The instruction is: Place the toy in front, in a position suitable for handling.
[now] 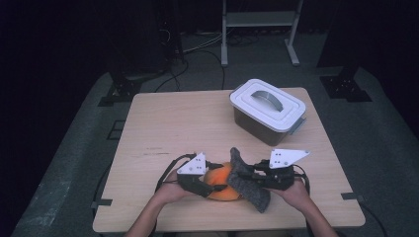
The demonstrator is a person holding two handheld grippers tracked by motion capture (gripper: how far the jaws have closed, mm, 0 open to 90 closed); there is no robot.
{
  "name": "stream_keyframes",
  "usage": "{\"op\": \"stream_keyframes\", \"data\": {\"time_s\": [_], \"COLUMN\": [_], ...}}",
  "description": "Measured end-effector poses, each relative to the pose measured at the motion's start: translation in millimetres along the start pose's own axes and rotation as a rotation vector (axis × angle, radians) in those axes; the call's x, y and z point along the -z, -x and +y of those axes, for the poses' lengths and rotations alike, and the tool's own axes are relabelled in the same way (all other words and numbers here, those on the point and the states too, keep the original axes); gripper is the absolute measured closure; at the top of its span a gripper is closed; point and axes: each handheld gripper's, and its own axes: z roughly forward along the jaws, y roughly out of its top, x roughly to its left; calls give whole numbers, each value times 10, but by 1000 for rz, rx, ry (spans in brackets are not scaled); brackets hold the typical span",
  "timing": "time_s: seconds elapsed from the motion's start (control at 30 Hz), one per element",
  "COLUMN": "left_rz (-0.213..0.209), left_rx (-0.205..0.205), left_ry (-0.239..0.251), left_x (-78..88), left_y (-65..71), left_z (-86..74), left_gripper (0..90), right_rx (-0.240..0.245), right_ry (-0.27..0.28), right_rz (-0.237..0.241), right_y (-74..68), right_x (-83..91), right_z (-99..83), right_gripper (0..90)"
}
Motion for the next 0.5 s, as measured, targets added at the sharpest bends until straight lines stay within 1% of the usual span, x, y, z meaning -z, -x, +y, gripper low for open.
{"op": "stream_keyframes", "data": {"time_s": [0.03,0.07,0.1,0.13,0.17,0.23,0.3,0.33,0.37,0.4,0.43,0.47,0.5], "left_rz": [-1,-2,-2,-3,-2,2,3,3,1,2,2,0,-2], "left_rx": [-6,-6,-8,-6,-2,-1,-1,-1,-4,-4,-1,-1,-2], "left_ry": [-2,-4,-8,-4,-1,-5,-4,-4,-3,-3,-2,-2,0], "left_x": [-8,-12,-15,-15,-16,-16,-17,-22,-26,-28,-30,-31,-35], "left_y": [6,7,7,6,6,3,4,7,5,1,-2,-5,-4], "left_z": [7,8,4,-2,-5,-1,-1,0,6,10,12,12,11], "left_gripper": [355,355,355,355,356,356,356,356,356,356,356,356,356], "right_rx": [6,16,25,28,22,27,21,3,2,-5,-3,1,3], "right_ry": [-1,-17,-31,-33,-34,-53,-57,-68,-77,-75,-69,-56,-40], "right_rz": [4,10,9,13,16,7,7,6,2,-2,-8,-17,-15], "right_y": [-16,-39,-51,-51,-39,-14,8,43,51,54,49,38,34], "right_x": [-27,-72,-94,-110,-102,-72,-52,-10,8,31,42,44,39], "right_z": [15,17,6,-22,-39,-78,-113,-177,-188,-185,-162,-127,-98], "right_gripper": [749,748,748,748,748,747,747,747,746,746,746,746,746]}}
